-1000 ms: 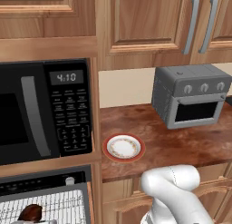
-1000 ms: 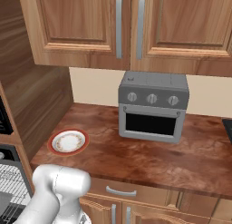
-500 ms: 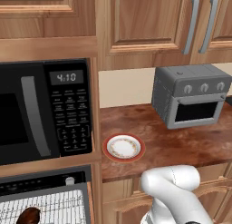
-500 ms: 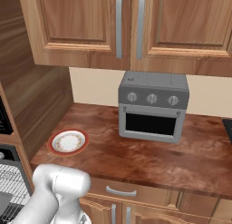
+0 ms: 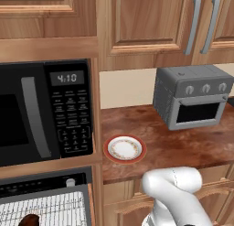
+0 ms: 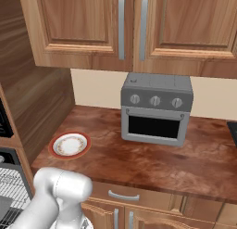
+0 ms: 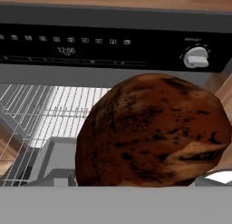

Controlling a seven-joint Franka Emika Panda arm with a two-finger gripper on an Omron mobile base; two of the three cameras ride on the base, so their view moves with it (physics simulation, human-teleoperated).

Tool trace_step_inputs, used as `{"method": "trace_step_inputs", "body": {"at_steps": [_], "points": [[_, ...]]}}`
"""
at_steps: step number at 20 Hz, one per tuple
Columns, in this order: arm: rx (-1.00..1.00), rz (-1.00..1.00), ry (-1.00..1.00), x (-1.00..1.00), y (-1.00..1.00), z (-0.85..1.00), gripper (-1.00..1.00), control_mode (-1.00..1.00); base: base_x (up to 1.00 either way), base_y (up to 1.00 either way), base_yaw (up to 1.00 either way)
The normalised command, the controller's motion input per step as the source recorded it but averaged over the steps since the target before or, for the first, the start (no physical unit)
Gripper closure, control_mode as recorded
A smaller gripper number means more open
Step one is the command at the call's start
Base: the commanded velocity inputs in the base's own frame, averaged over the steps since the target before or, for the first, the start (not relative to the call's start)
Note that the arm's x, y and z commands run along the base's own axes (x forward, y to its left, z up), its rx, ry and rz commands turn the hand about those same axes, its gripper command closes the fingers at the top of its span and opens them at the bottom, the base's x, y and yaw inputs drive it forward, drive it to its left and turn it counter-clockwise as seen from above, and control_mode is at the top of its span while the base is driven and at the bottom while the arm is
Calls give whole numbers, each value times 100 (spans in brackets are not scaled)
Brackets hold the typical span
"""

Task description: Place the steak on the bottom rack of the oven.

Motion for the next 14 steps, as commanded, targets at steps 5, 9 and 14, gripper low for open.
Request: {"method": "trace_step_inputs", "body": {"at_steps": [5, 9, 14], "points": [[-6, 0, -5, 20, 10, -23, 100, -100, 0, 0, 0], [-11, -3, -1, 16, 35, -65, 100, -100, 0, 0, 0], [-2, -6, 1, 1, 33, -91, 100, -100, 0, 0, 0]]}}
